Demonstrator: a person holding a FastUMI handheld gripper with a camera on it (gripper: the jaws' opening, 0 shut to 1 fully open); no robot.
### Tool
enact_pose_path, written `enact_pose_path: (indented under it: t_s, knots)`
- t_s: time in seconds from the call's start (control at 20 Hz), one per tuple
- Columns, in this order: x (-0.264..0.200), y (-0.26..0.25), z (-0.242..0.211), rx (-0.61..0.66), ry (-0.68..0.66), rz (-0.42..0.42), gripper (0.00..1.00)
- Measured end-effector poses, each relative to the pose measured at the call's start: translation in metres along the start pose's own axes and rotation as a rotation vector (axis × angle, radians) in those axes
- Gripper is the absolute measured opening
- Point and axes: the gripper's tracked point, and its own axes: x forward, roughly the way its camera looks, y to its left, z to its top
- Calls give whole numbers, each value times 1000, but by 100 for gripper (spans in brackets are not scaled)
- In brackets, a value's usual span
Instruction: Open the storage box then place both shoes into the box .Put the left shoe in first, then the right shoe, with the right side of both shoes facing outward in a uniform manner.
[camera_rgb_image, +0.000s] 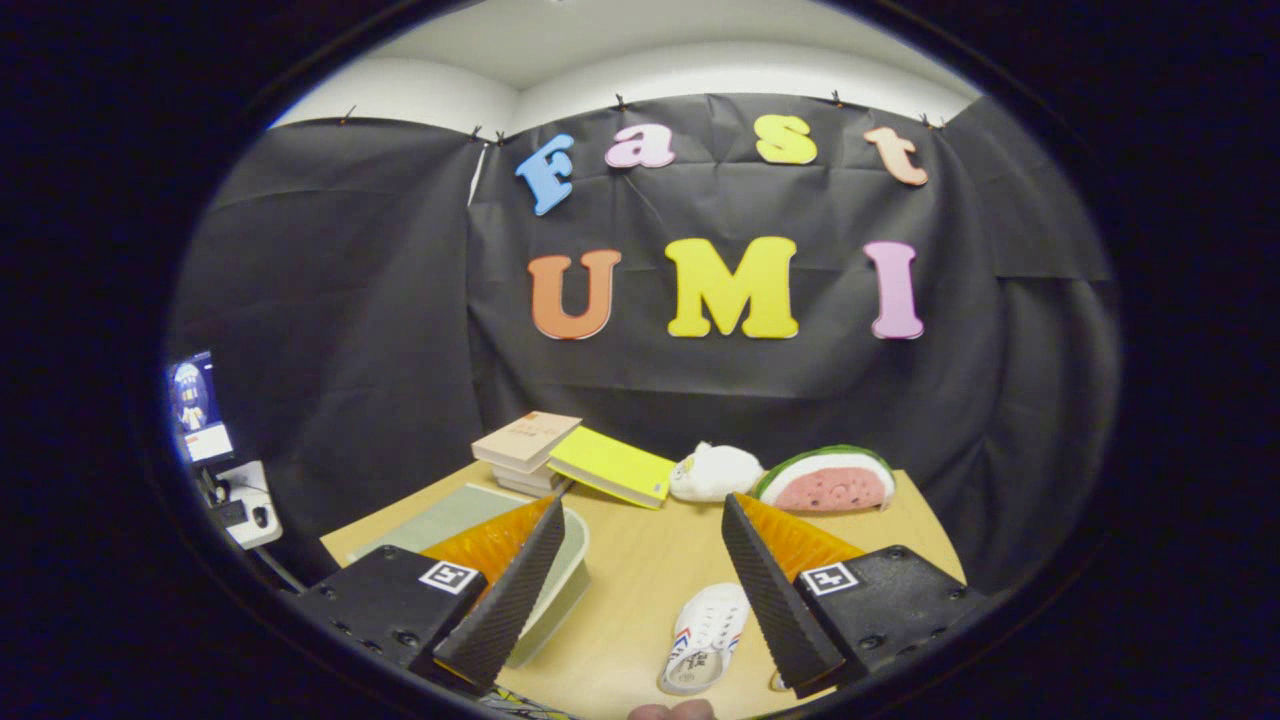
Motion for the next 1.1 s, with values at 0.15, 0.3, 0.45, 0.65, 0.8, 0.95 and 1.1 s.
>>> enact_pose_path:
  t_s: [0.15,0.3,0.45,0.65,0.8,0.95,1.1]
  knots:
    - [13,7,-24,57,39,146,100]
    - [28,20,-62,159,133,284,100]
    - [41,35,-89,239,222,386,100]
    - [53,49,-118,287,314,466,100]
    - [55,67,-136,326,390,533,100]
    - [56,81,-147,375,443,576,100]
    - [63,97,-152,465,490,625,100]
